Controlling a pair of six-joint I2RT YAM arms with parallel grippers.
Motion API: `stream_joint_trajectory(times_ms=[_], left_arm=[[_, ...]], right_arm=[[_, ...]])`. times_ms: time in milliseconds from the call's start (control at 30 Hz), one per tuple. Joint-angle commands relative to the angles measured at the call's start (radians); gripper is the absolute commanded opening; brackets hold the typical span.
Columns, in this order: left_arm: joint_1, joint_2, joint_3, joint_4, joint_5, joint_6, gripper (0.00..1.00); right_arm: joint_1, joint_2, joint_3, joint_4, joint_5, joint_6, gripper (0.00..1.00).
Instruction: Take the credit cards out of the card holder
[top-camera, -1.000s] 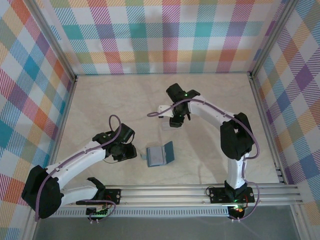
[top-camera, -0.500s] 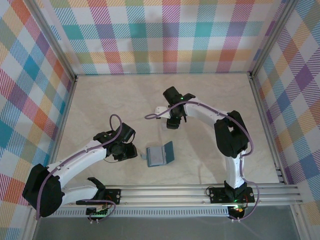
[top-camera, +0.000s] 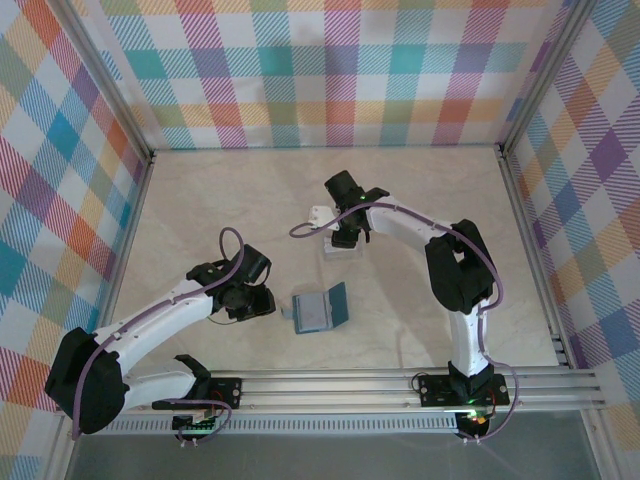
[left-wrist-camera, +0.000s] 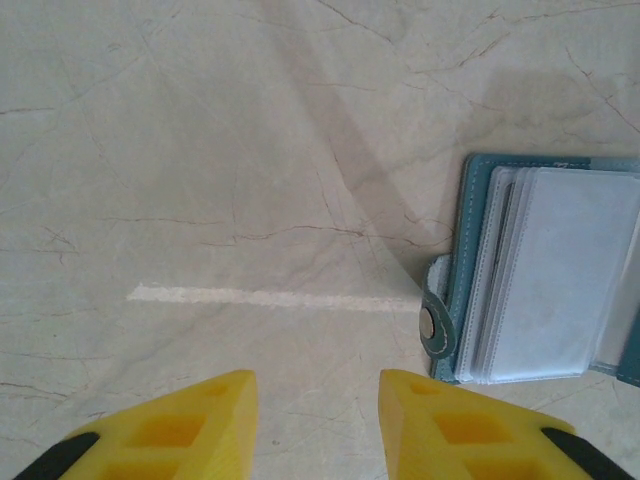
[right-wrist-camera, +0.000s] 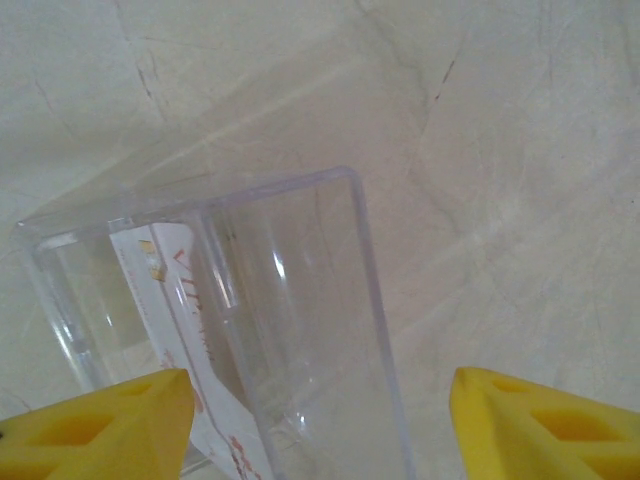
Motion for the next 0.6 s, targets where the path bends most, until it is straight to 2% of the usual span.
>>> stream_joint_trajectory(times_ms=[0, 233, 567], left_arm=[[0.01, -0.014, 0.019, -0.021, 0.003, 0.01, 0.37], [0.01, -0.003, 0.027, -0.007, 0.017, 0.013, 0.38], [0.01, -0.003, 0.027, -0.011, 0.013, 0.015, 0.38]], right_arm=[[0.006, -0.057, -0.006, 0.037, 0.005, 0.001, 0.69], [0.006, -0.069, -0.034, 0.077, 0.021, 0.001, 0.7], [0.003, -0.009, -0.026, 0.115, 0.044, -0.013, 0.7]])
